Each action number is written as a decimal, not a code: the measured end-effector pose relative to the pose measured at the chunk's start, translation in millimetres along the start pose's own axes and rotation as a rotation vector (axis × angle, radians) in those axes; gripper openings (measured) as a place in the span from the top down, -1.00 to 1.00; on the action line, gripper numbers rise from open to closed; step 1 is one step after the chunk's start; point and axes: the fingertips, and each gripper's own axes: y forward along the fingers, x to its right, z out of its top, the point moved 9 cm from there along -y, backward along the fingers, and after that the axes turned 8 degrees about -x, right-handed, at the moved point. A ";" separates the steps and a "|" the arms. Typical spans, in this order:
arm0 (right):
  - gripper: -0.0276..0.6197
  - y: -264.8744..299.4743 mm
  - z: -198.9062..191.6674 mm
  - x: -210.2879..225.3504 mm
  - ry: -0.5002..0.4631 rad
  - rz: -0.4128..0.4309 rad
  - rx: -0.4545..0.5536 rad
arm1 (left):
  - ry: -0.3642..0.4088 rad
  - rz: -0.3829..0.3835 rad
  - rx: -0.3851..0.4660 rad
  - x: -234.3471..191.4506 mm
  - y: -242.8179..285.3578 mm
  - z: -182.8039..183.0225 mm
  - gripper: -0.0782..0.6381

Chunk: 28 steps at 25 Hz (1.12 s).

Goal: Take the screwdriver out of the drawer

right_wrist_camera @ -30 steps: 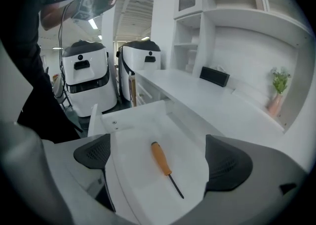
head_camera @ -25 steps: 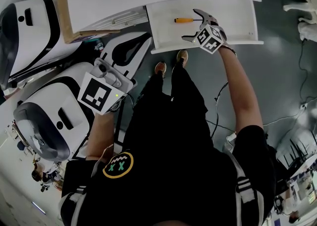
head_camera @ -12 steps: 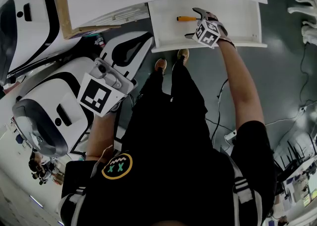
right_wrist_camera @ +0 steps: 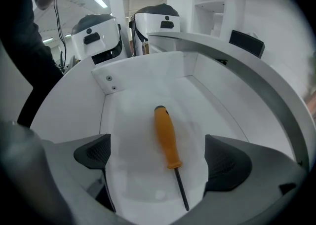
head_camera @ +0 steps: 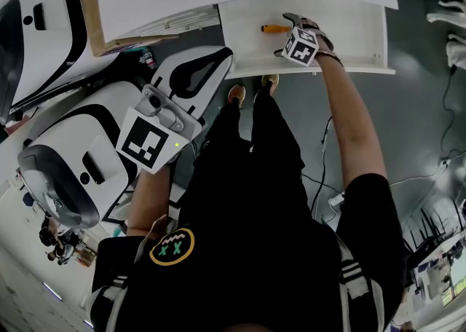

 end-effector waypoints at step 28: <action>-0.88 19.5 -0.1 5.4 -0.002 0.019 0.006 | 0.012 -0.018 0.013 -10.4 16.0 0.1 0.73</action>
